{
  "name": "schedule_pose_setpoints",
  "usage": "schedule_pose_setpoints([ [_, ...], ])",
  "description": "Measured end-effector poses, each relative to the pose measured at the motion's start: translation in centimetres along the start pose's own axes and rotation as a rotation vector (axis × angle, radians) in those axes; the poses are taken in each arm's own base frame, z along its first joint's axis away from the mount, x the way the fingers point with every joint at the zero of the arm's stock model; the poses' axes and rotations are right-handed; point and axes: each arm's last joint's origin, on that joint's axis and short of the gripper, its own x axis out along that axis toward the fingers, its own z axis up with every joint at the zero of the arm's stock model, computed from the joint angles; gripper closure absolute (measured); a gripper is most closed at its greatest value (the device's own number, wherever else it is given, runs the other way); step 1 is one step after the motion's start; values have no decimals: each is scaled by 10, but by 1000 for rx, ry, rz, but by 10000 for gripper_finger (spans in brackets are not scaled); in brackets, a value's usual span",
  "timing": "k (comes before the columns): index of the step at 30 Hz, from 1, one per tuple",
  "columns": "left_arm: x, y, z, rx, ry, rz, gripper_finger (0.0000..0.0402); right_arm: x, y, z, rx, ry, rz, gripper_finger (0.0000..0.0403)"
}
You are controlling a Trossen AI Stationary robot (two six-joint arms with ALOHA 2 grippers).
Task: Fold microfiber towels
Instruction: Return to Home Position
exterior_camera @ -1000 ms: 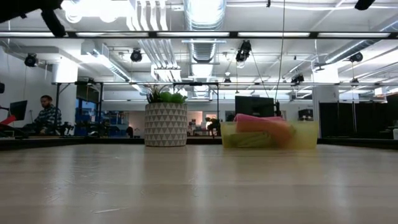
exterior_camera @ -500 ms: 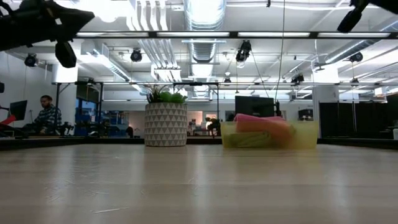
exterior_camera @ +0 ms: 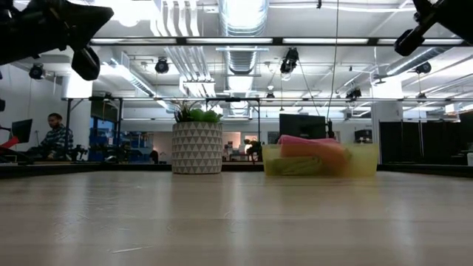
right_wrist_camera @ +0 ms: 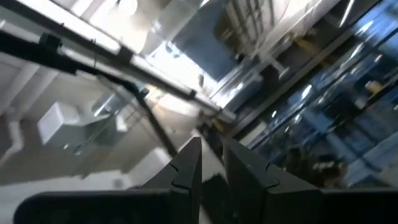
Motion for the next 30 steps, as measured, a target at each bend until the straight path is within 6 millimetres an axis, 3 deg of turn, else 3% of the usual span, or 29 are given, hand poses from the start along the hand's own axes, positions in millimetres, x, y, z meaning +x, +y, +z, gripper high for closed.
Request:
schedule_pose_setpoints([
  [7, 3, 2, -6, 4, 56, 11, 402, -2, -5, -14, 24, 272, 72, 339],
  [16, 6, 5, -13, 13, 107, 37, 402, -12, -26, -37, 83, 528, -147, 340],
  [21, 8, 6, -15, 17, 129, 48, 402, -19, -34, -45, 113, 626, -256, 341],
  [30, 9, 7, -19, 22, 157, 62, 402, -19, -37, -47, 122, 649, -283, 340],
])
